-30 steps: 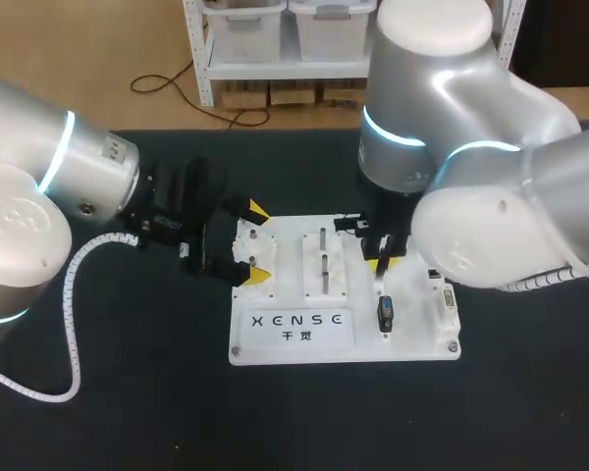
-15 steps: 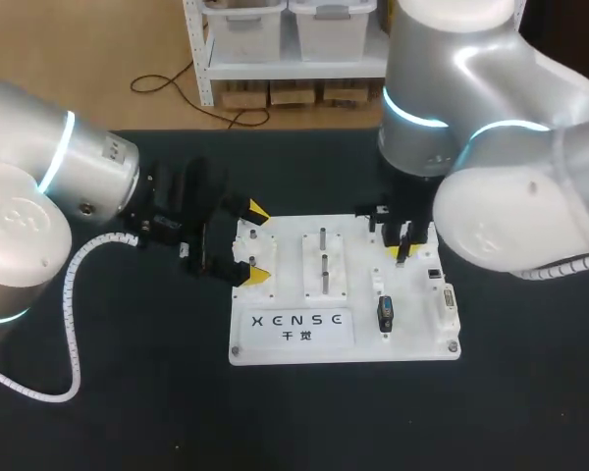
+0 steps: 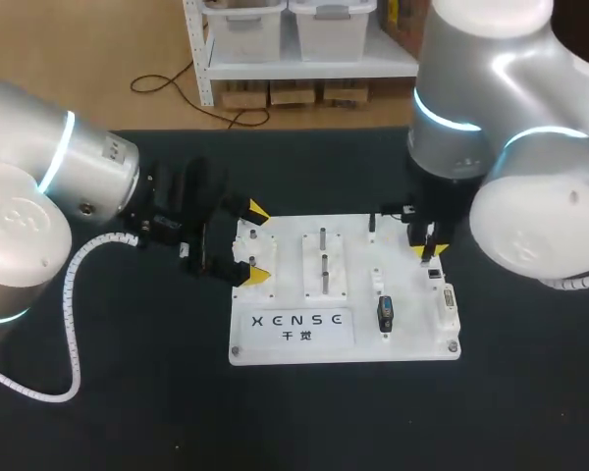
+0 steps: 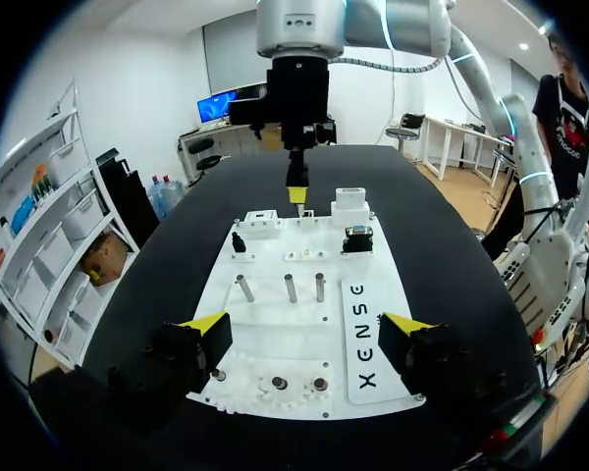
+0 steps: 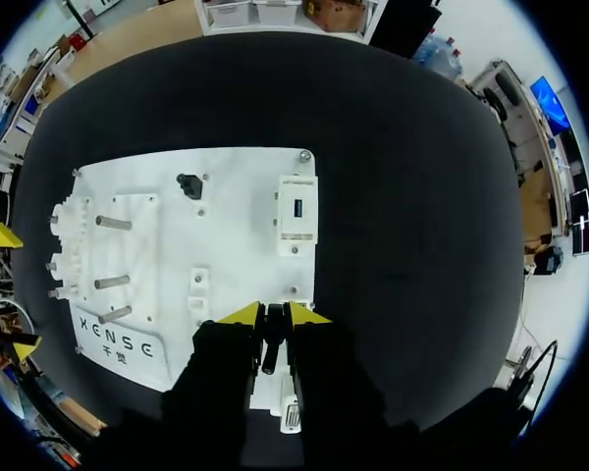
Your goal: Insert the Ethernet cable into its matching sockets.
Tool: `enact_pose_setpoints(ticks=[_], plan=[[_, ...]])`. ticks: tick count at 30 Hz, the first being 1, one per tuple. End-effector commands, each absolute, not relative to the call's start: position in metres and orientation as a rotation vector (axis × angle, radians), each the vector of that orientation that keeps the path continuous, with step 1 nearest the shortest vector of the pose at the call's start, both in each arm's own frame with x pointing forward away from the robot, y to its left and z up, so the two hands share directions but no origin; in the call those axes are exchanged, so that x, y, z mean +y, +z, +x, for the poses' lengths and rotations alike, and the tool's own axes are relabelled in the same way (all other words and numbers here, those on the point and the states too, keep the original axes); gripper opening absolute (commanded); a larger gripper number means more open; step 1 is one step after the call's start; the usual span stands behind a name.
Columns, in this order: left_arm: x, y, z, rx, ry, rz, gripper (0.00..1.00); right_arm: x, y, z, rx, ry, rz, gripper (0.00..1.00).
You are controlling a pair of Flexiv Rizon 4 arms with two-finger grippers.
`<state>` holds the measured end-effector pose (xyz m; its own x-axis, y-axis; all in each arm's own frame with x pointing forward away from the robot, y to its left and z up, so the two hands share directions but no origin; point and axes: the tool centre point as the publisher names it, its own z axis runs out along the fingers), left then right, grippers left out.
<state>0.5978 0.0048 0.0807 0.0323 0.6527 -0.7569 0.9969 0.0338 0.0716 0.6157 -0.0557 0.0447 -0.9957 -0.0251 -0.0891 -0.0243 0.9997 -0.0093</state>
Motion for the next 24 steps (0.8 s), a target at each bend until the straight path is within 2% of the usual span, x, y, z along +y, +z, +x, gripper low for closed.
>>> enact_pose_setpoints(ticks=[1, 24], plan=[[0.004, 0.08, 0.599, 1.689, -0.699, 1.688, 1.0, -0.06, 0.043, 0.612, 3.047, -0.004, -0.035, 0.0], [0.004, 0.08, 0.599, 1.689, -0.699, 1.688, 1.0, -0.073, 0.034, 0.61, 3.075, 0.002, -0.016, 0.0]])
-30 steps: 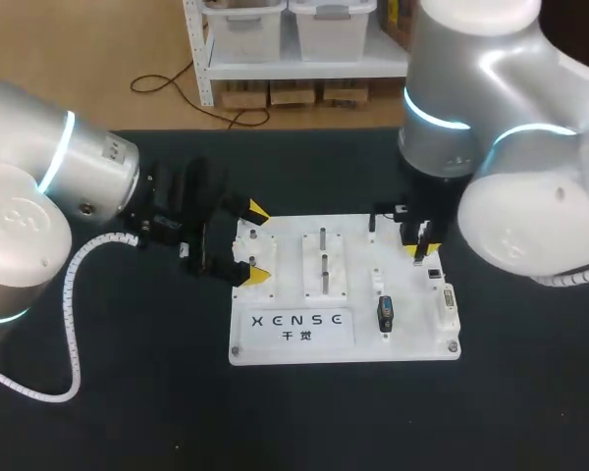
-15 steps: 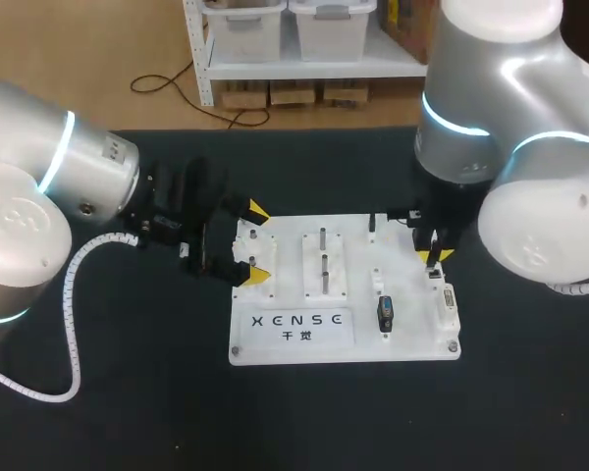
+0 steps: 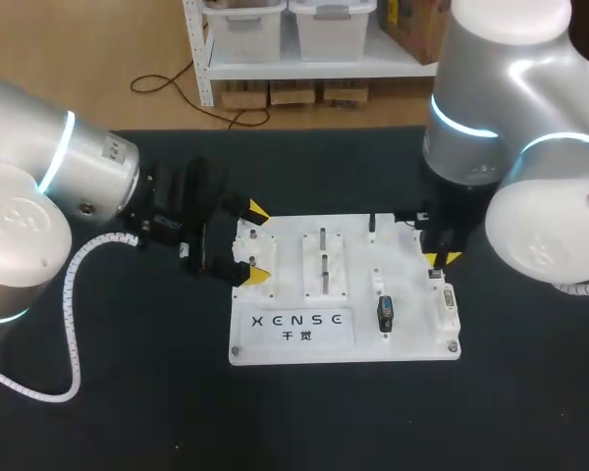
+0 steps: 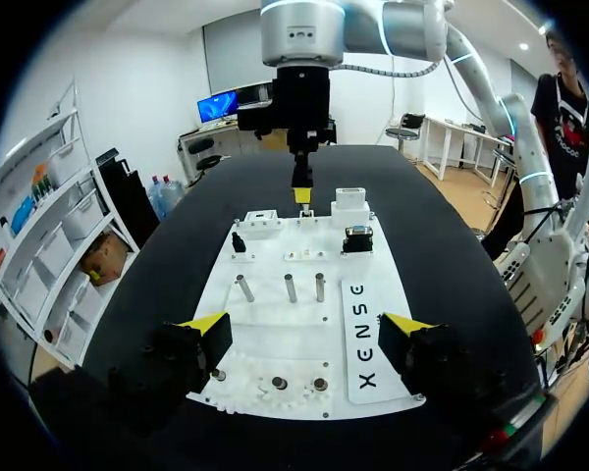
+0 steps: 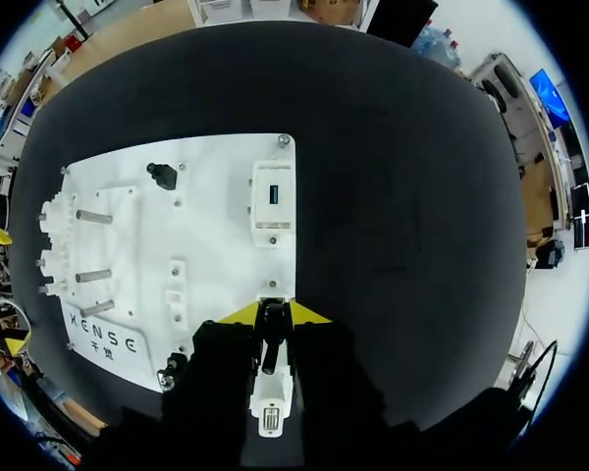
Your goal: Insert the Ethernet cable into its matching sockets.
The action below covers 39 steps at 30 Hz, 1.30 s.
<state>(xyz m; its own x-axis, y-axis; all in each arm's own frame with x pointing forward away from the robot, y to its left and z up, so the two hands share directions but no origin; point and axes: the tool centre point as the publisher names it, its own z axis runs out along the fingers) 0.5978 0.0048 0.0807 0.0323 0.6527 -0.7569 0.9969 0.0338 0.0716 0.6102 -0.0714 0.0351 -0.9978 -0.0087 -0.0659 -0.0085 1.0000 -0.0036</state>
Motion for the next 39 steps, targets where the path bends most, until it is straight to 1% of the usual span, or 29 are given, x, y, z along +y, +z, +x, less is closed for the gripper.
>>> enact_pose_setpoints(ticks=[1, 12, 24, 39], plan=[[0.004, 0.08, 0.599, 1.689, -0.699, 1.688, 1.0, -0.073, 0.034, 0.61, 3.076, 0.002, -0.017, 0.0], [0.004, 0.08, 0.599, 1.689, -0.699, 1.688, 1.0, -0.066, 0.03, 0.611, 3.081, 0.026, -0.044, 0.0], [0.004, 0.08, 0.599, 1.689, -0.699, 1.688, 1.0, -0.072, 0.027, 0.611, 3.085, 0.007, -0.041, 0.0], [0.004, 0.08, 0.599, 1.689, -0.699, 1.688, 1.0, -0.068, 0.018, 0.612, 3.099, 0.001, -0.065, 0.0]])
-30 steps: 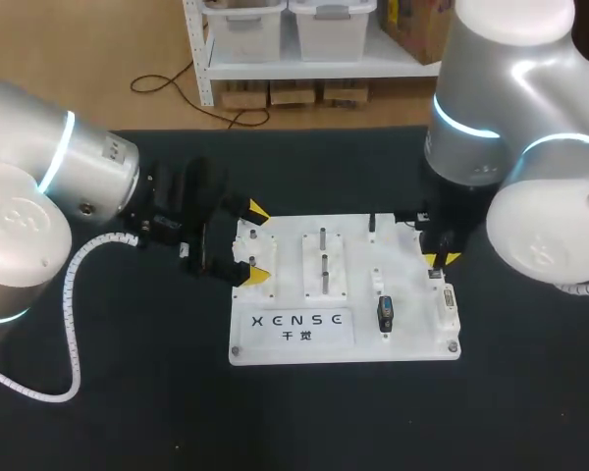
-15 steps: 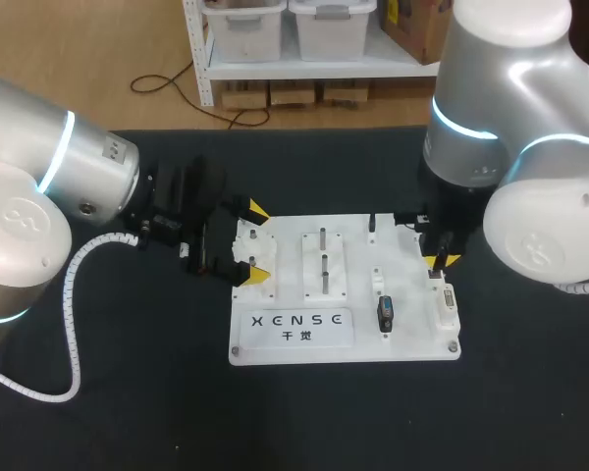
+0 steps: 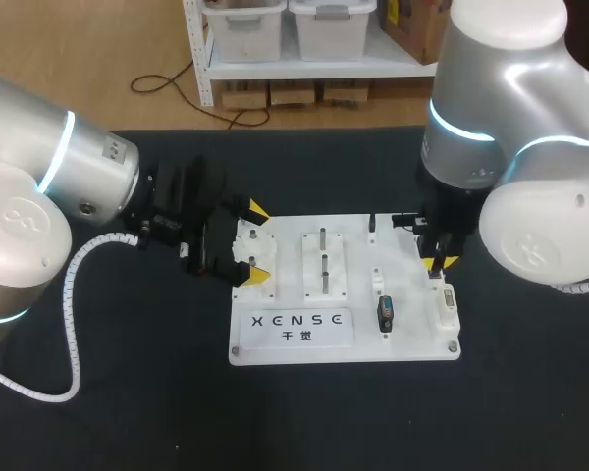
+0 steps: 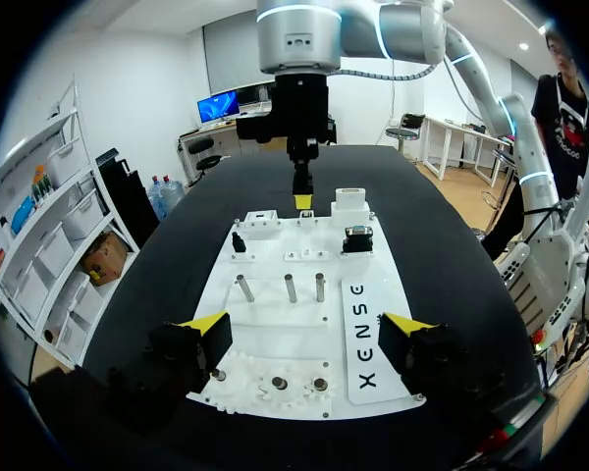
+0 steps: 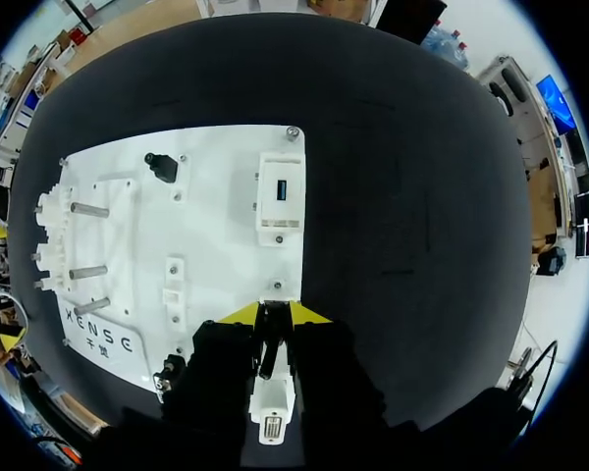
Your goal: Insert the Ethernet cable into its matching sockets.
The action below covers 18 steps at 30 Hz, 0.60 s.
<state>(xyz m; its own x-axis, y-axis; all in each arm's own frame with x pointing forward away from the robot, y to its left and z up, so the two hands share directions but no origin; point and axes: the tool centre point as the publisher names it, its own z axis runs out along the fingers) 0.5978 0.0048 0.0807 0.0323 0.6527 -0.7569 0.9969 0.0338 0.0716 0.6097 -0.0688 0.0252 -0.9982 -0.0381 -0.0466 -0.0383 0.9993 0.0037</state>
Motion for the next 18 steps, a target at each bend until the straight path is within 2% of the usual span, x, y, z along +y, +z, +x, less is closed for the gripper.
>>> enact_pose_setpoints(ticks=[1, 18], plan=[[0.004, 0.08, 0.599, 1.689, -0.699, 1.688, 1.0, -0.068, 0.017, 0.612, 3.099, 0.001, -0.065, 0.0], [0.004, 0.08, 0.599, 1.689, -0.699, 1.688, 1.0, -0.069, 0.005, 0.613, 3.112, -0.028, -0.081, 0.0]])
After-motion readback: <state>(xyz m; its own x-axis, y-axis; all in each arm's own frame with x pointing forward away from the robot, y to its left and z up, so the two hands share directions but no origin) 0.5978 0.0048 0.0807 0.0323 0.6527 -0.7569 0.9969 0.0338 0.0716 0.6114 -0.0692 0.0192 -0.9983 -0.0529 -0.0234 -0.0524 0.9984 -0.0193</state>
